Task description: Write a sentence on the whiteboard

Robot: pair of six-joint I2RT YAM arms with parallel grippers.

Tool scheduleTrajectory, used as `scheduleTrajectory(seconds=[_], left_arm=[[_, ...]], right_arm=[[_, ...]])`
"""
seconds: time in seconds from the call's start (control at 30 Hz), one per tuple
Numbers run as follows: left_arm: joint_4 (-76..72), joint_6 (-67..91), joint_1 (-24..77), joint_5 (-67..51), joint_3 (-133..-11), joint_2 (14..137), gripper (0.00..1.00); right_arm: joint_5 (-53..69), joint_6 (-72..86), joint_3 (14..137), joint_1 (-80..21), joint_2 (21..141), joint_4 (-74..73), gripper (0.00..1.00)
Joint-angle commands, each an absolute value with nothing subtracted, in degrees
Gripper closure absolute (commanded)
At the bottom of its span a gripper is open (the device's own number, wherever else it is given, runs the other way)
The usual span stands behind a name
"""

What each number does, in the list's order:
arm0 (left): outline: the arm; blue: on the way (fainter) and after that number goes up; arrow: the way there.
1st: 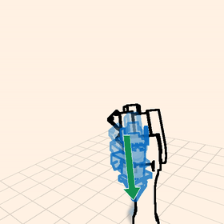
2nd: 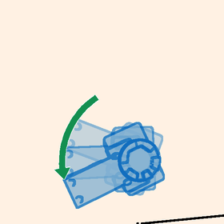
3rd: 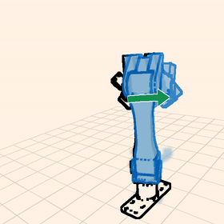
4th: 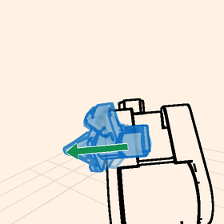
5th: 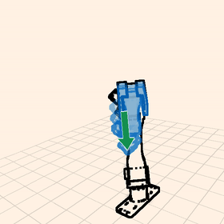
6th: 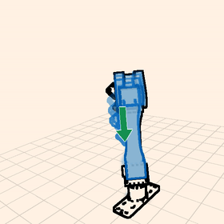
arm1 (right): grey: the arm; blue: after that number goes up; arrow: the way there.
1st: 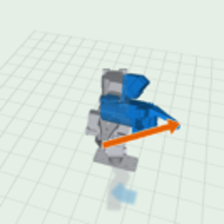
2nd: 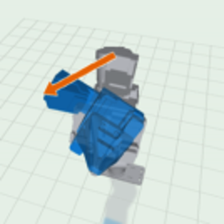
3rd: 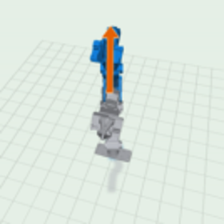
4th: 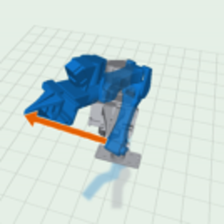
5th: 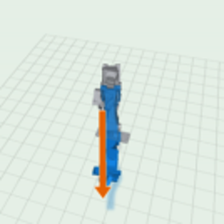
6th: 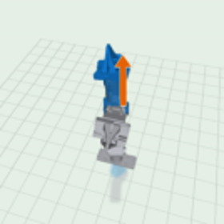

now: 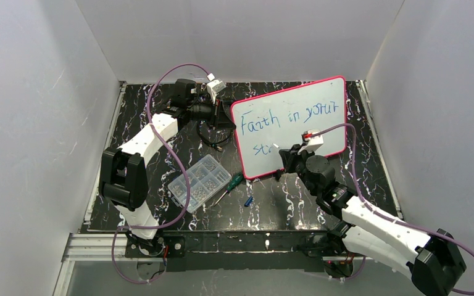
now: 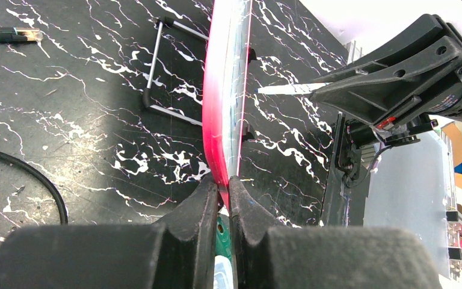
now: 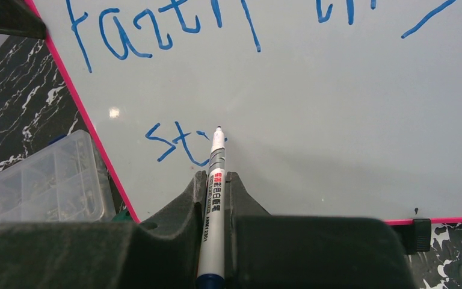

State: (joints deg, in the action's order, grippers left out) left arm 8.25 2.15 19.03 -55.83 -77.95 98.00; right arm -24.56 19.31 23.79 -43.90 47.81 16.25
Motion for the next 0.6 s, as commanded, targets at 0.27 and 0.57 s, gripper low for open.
scheduleTrajectory(seconds=[0.27,0.57], left_arm=[[9.4,1.6,19.4,-58.1,-79.6,95.6,1.00],[9.4,1.6,19.4,-58.1,-79.6,95.6,1.00]], right_arm=[[-26.7,17.2,25.5,-43.6,51.2,18.6,0.99],[-30.3,17.4,25.4,-43.6,50.9,16.4,0.99]])
